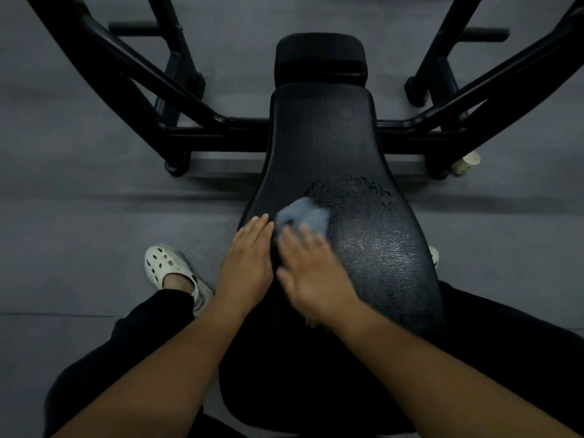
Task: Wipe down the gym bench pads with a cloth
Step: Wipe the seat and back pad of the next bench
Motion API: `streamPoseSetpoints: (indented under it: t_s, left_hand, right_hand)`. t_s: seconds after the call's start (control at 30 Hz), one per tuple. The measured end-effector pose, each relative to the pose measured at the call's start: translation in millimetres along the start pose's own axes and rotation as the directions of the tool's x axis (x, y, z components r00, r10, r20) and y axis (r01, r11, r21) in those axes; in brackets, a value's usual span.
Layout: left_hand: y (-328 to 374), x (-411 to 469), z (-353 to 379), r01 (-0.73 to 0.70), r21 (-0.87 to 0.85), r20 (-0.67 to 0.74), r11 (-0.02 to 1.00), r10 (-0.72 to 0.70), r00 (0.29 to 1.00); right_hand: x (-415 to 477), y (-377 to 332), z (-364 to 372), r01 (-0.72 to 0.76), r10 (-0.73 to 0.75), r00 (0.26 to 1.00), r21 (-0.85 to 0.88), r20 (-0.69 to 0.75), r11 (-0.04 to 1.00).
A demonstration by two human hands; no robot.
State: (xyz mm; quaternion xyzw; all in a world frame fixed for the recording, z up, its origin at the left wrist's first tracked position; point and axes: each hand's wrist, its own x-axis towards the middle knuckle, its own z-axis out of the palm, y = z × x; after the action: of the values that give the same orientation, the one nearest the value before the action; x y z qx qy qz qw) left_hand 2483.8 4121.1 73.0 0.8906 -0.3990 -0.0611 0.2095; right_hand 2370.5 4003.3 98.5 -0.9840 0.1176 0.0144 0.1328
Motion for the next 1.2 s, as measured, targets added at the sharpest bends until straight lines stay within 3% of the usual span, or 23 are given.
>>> streamPoseSetpoints:
  t_s: [0.07, 0.13, 0.2, 0.3, 0.33, 0.4, 0.47, 0.53, 0.6, 0.67, 0.73, 0.97, 1.1, 1.13, 1.2]
  left_hand:
    - [-2.9, 1.0, -4.5, -0.022, -0.035, 0.017, 0.999, 0.023, 1.0]
    - [-4.7, 0.1, -6.4, -0.05, -0.029, 0.022, 0.998, 0.051, 0.998]
    - [-4.7, -1.4, -6.1, -0.046, -0.024, 0.036, 0.999, 0.047, 0.998]
    - [-3.0, -2.9, -6.6, -0.031, -0.012, 0.046, 0.999, 0.032, 0.998]
    - [-3.0, -4.0, -7.4, -0.033, -0.012, 0.059, 0.999, 0.033, 0.998]
    - [-5.2, -6.1, -9.6, -0.052, -0.032, 0.061, 0.998, 0.054, 0.997]
    - [-2.6, -10.1, -18.2, 0.021, -0.099, 0.047, 0.995, -0.016, 0.999]
    - [9.8, -20.2, -24.2, 0.073, -0.127, -0.025, 0.989, -0.076, 0.997]
    - [40.5, -31.2, -23.8, -0.033, -0.025, -0.027, 0.999, 0.033, 0.999]
    - [70.8, -41.8, -5.5, -0.142, 0.09, 0.155, 0.986, 0.127, 0.98]
    - [83.2, -52.1, 8.6, -0.152, 0.172, 0.222, 0.973, 0.112, 0.968]
    - [29.7, -81.6, -4.3, -0.103, 0.259, 0.177, 0.96, 0.057, 0.983]
    - [41.8, 1.4, 3.1, 0.099, 0.306, 0.12, 0.947, -0.141, 0.983]
    - [50.8, 10.7, 5.4, 0.097, 0.302, 0.128, 0.948, -0.141, 0.982]
    - [59.9, -4.8, 7.5, -0.1, 0.257, 0.208, 0.961, 0.045, 0.977]
  right_hand:
    - [-43.7, 1.0, 0.6, 0.268, -0.26, 0.959, -0.058, 0.113, 0.962]
    - [-64.0, 31.5, -5.5, 0.37, -0.355, 0.923, -0.093, 0.15, 0.924]
    - [-51.8, 57.0, -9.1, 0.259, -0.249, 0.964, -0.126, 0.092, 0.958]
    - [-7.9, 36.8, -12.5, -0.096, 0.096, 0.995, -0.029, 0.001, 0.995]
    - [-1.7, 19.2, -10.0, -0.136, 0.136, 0.991, 0.017, 0.017, 0.99]
    - [-7.0, -5.7, -7.9, -0.028, 0.015, 0.997, 0.17, 0.077, 0.985]
    - [-20.9, -5.8, -21.9, 0.006, -0.049, 0.995, 0.43, 0.091, 0.903]
    - [-30.5, 16.0, -34.7, -0.113, 0.16, 0.987, 0.57, -0.032, 0.814]
    - [-36.9, 44.4, -35.2, -0.232, 0.33, 0.931, 0.447, -0.154, 0.864]
    - [-43.5, 59.1, -23.6, -0.256, 0.272, 0.955, 0.137, -0.121, 0.957]
    - [-49.0, 62.7, -10.5, -0.22, 0.219, 0.975, -0.019, -0.049, 0.975]
    - [-47.9, 60.1, -6.5, -0.231, 0.225, 0.97, -0.059, -0.097, 0.971]
    - [-46.1, 60.5, -2.3, -0.225, 0.217, 0.968, -0.045, -0.127, 0.973]
    - [-46.6, 61.9, -1.4, -0.221, 0.214, 0.969, -0.042, -0.123, 0.974]
    - [-48.3, 62.6, -2.9, -0.211, 0.208, 0.972, -0.023, -0.109, 0.977]
